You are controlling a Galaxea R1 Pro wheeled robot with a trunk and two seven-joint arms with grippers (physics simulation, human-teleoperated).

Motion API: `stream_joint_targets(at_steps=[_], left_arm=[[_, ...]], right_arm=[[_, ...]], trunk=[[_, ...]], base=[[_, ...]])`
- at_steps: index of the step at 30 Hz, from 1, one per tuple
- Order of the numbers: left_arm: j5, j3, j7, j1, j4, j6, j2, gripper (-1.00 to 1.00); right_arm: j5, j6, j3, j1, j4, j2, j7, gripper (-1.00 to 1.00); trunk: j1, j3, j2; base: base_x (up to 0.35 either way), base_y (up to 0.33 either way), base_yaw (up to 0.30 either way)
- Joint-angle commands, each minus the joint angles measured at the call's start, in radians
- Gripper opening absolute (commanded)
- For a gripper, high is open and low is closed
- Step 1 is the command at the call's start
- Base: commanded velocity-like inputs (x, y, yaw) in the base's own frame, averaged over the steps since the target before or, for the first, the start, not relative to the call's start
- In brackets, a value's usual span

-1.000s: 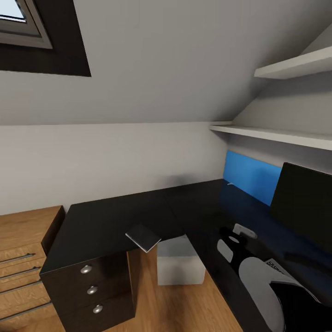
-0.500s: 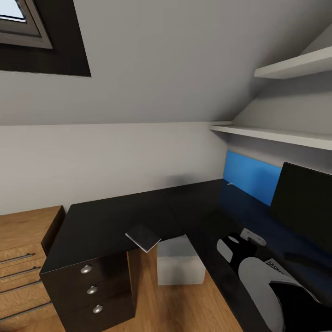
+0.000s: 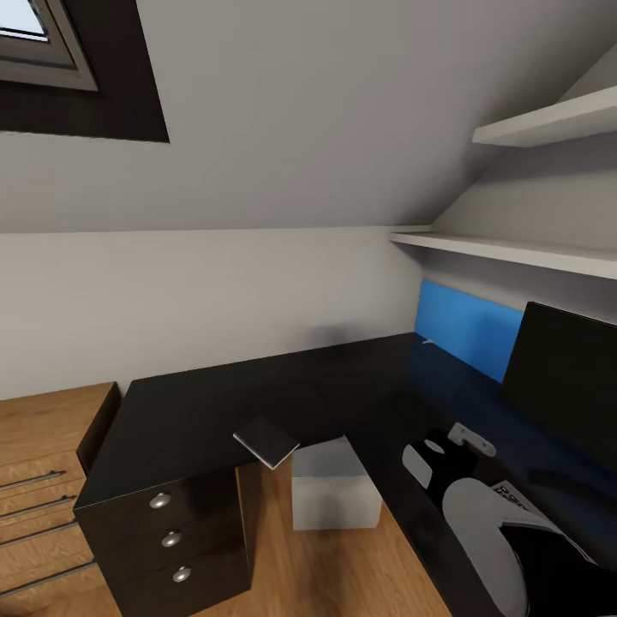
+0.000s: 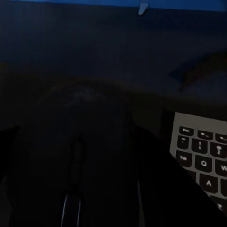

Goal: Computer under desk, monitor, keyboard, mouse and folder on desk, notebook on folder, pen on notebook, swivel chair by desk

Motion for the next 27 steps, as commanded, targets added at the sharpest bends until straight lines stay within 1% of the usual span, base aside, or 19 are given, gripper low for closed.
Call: stream_joint_targets(at_steps=[1, 3, 6, 27], left_arm=[[0.011, -0.004, 0.006, -0.001, -0.012, -0.006, 0.001, 1.00], [0.013, -0.003, 0.006, -0.001, -0.039, -0.006, 0.001, 1.00], [0.015, -0.003, 0.007, -0.001, -0.052, -0.006, 0.000, 1.00], [0.014, -0.002, 0.008, -0.001, -0.057, -0.006, 0.000, 1.00]], right_arm=[[-0.002, -0.008, -0.008, -0.001, -0.001, 0.000, 0.001, -1.00], [-0.001, -0.009, -0.008, -0.001, -0.001, -0.001, 0.001, -1.00], [0.000, -0.010, -0.008, 0.000, -0.001, -0.004, 0.001, -1.00], [-0.009, -0.010, -0.010, 0.000, -0.001, -0.006, 0.003, -1.00]], trunk=[[0.000, -0.001, -0.001], [0.008, -0.007, -0.015], [0.019, -0.017, -0.036], [0.100, -0.082, -0.183]], base=[[0.000, 0.000, 0.000], [0.000, 0.000, 0.000], [0.000, 0.000, 0.000], [0.000, 0.000, 0.000]])
